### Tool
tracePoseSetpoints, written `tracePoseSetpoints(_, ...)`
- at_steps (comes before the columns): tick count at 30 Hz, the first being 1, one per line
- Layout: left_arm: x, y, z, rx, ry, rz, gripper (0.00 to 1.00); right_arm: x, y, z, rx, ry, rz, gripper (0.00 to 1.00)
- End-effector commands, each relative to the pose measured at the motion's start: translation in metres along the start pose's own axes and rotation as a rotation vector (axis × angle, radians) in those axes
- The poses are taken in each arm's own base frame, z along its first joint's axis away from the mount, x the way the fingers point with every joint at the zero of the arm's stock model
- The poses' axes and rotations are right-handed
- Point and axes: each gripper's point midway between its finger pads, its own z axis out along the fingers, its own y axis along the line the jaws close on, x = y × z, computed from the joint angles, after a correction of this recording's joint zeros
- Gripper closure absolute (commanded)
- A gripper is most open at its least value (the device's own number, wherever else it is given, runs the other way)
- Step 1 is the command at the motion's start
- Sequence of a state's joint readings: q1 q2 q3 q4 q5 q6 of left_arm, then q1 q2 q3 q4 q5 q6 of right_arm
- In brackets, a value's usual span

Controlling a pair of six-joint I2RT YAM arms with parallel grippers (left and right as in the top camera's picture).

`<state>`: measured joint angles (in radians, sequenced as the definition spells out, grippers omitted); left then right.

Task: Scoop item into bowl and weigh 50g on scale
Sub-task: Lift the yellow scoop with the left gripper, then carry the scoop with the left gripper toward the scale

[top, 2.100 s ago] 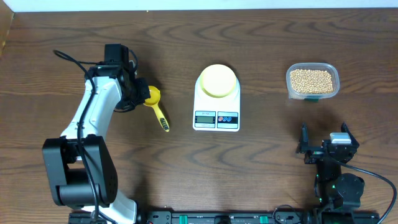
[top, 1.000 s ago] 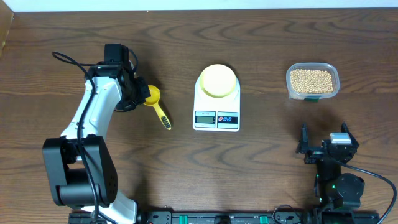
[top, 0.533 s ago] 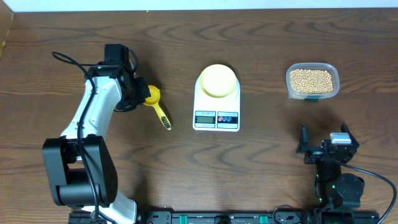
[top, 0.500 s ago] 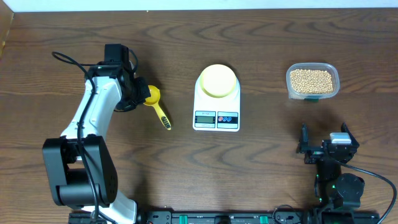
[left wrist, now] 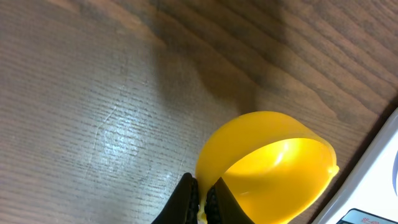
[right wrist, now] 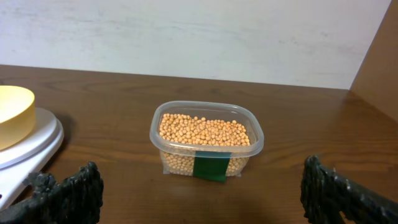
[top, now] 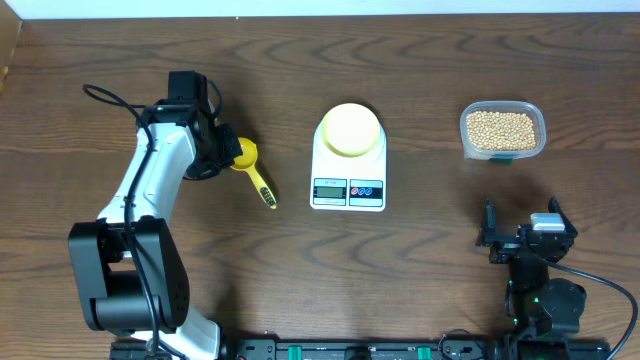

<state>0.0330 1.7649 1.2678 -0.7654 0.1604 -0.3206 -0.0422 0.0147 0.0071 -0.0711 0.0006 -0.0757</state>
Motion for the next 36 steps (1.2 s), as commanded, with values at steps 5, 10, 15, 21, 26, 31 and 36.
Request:
tracePoseSetpoints(5, -0.002, -0.006, -0.034, 0.052, -0.066, -0.195, 0.92, 0.000, -0.001, 0.000, 0.007, -0.002, 0.015, 0.01)
tracePoseSetpoints(10, -0.010, -0.012, -0.064, 0.110, -0.150, -0.326, 0.93, 0.000, -0.001, 0.000, 0.007, -0.002, 0.015, 0.01)
tracePoseSetpoints(15, -0.012, -0.015, -0.082, 0.156, -0.185, -0.483, 0.93, 0.000, -0.001, 0.000, 0.007, -0.002, 0.015, 0.01)
tracePoseSetpoints(21, -0.010, -0.022, -0.085, 0.205, -0.153, -0.638, 0.92, 0.000, -0.001, 0.000, 0.007, -0.002, 0.015, 0.01)
tracePoseSetpoints(26, -0.001, -0.044, -0.088, 0.318, -0.052, -0.670, 0.92, 0.000, -0.001, 0.000, 0.007, -0.002, 0.015, 0.01)
tracePoseSetpoints(31, -0.004, -0.049, -0.090, 0.336, -0.057, -0.693, 0.93, 0.000, -0.001, 0.000, 0.007, -0.002, 0.015, 0.01)
tracePoseSetpoints(36, 0.005, -0.048, -0.088, 0.325, -0.019, -0.700, 0.92, 0.000, -0.001, 0.000, 0.007, -0.002, 0.015, 0.01)
